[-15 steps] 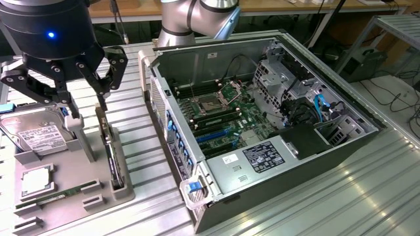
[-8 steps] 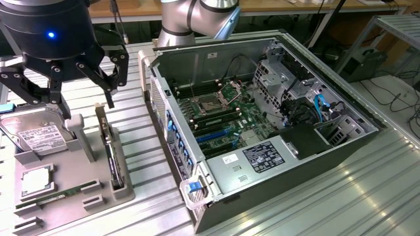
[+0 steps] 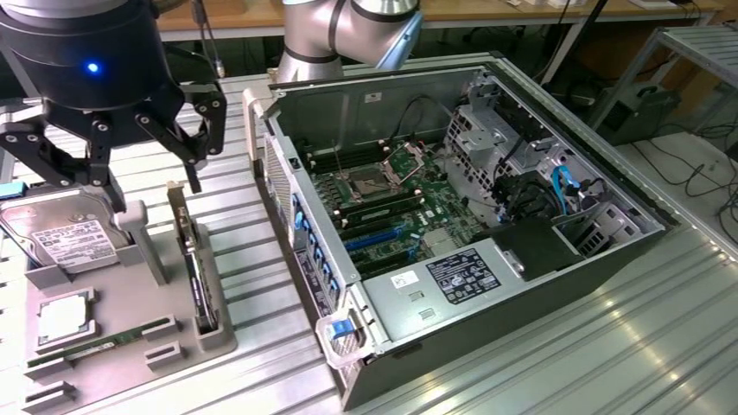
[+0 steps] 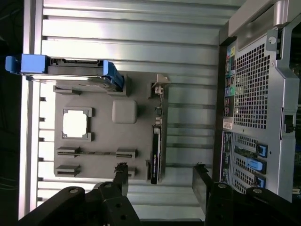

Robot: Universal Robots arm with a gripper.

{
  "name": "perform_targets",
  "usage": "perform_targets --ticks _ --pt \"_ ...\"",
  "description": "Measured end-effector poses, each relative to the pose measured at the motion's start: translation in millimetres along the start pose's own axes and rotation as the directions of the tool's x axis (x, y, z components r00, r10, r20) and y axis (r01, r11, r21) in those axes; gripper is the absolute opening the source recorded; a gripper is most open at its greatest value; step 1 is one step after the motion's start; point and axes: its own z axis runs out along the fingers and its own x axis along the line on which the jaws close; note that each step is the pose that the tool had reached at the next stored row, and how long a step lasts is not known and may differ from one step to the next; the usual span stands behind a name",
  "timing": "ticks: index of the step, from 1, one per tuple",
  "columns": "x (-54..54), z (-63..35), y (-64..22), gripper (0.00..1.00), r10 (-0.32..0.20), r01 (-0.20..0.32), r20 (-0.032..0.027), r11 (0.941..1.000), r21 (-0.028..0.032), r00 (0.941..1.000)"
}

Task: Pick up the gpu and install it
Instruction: 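Pick up the gpu and move the gpu toward the slot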

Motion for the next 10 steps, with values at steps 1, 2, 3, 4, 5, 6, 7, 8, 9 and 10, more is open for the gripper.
perform_targets --ticks 1,2,3,4,5,6,7,8,9,10 --pt "0.0 1.3 -0.1 0.66 0.0 0.0 0.0 1.0 0.0 1.0" --pt "0.0 2.1 -0.1 0.66 0.0 0.0 -0.0002 1.0 0.0001 1.0" --pt "0.0 3.0 -0.1 0.66 0.0 0.0 -0.0002 1.0 0.0001 1.0" --pt "0.1 3.6 -0.2 0.66 0.0 0.0 -0.0002 1.0 0.0002 1.0" --pt "0.1 4.3 -0.2 0.66 0.001 -0.001 -0.0001 1.0 0.0001 1.0" --pt "0.1 4.8 -0.2 0.66 0.002 -0.002 0.0 1.0 0.0002 1.0" --pt "0.1 5.4 -0.3 0.66 0.004 -0.004 0.0 1.0 0.0002 1.0" --pt "0.1 6.1 -0.3 0.66 0.004 -0.004 0.0001 1.0 0.0002 1.0" --pt "0.1 6.8 -0.3 0.66 0.004 -0.004 0.0002 1.0 0.0001 1.0" --pt "0.2 7.6 -0.4 0.66 0.005 -0.005 0.0002 1.0 0.0001 1.0"
